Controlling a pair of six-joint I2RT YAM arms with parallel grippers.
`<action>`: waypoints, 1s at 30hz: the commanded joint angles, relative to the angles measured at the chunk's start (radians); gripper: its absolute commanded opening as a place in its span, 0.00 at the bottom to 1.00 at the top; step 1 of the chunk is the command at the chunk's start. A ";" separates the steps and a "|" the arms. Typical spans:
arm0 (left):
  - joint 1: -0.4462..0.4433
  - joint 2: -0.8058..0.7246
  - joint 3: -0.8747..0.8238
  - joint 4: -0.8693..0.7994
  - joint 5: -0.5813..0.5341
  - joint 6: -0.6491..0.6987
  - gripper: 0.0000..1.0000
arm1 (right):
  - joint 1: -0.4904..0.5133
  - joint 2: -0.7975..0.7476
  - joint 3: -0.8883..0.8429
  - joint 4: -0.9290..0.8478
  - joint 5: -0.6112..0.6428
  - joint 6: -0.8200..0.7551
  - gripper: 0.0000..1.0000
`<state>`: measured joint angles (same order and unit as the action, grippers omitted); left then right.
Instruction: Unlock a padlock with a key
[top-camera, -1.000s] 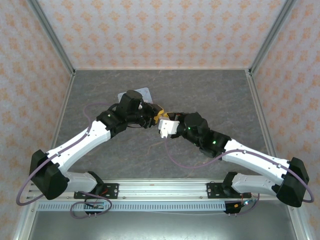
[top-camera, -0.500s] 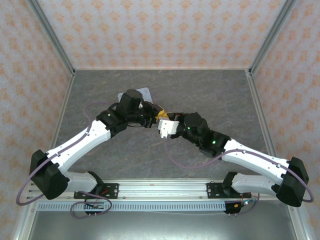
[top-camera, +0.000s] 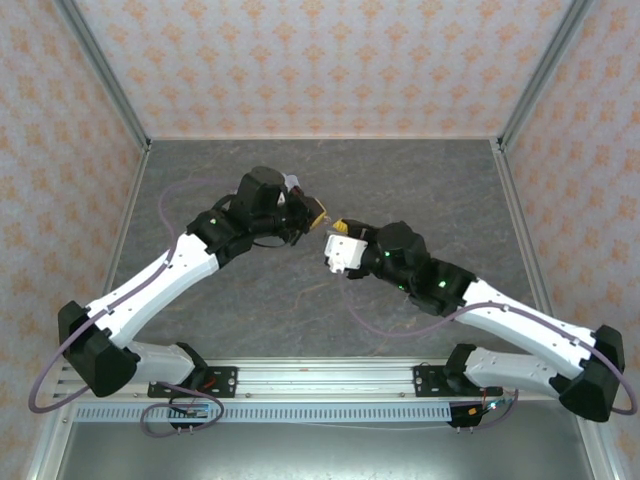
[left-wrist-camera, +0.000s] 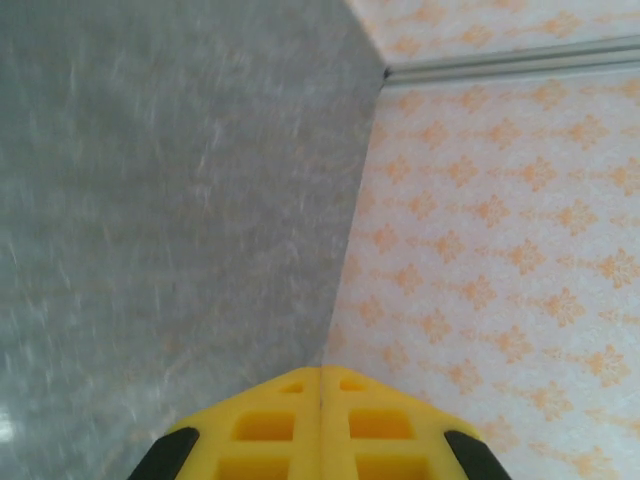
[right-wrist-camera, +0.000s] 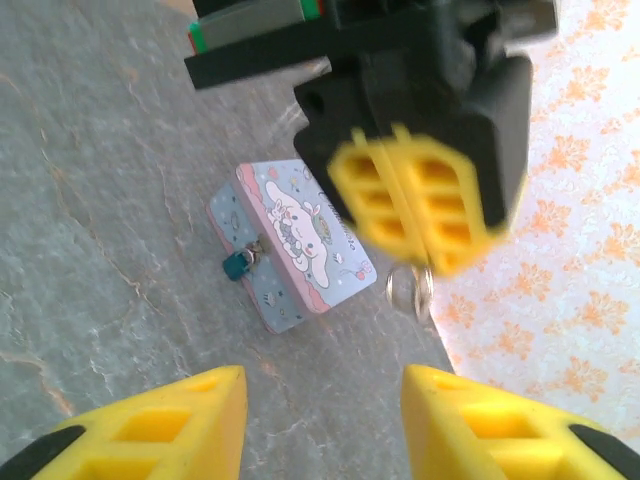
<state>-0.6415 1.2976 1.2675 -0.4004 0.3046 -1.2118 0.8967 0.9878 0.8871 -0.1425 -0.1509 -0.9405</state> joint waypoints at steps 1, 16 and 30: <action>-0.034 -0.084 0.013 0.017 -0.210 0.372 0.00 | -0.090 -0.077 0.025 -0.096 -0.212 0.208 0.45; -0.092 -0.198 -0.032 0.264 0.101 1.017 0.00 | -0.383 -0.037 -0.143 0.819 -0.843 1.284 0.46; -0.059 -0.199 0.054 0.331 0.367 1.031 0.00 | -0.381 0.019 -0.064 0.985 -0.987 1.495 0.44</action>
<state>-0.7120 1.1057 1.2697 -0.1139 0.5957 -0.2070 0.5198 1.0222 0.7784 0.7540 -1.0603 0.5148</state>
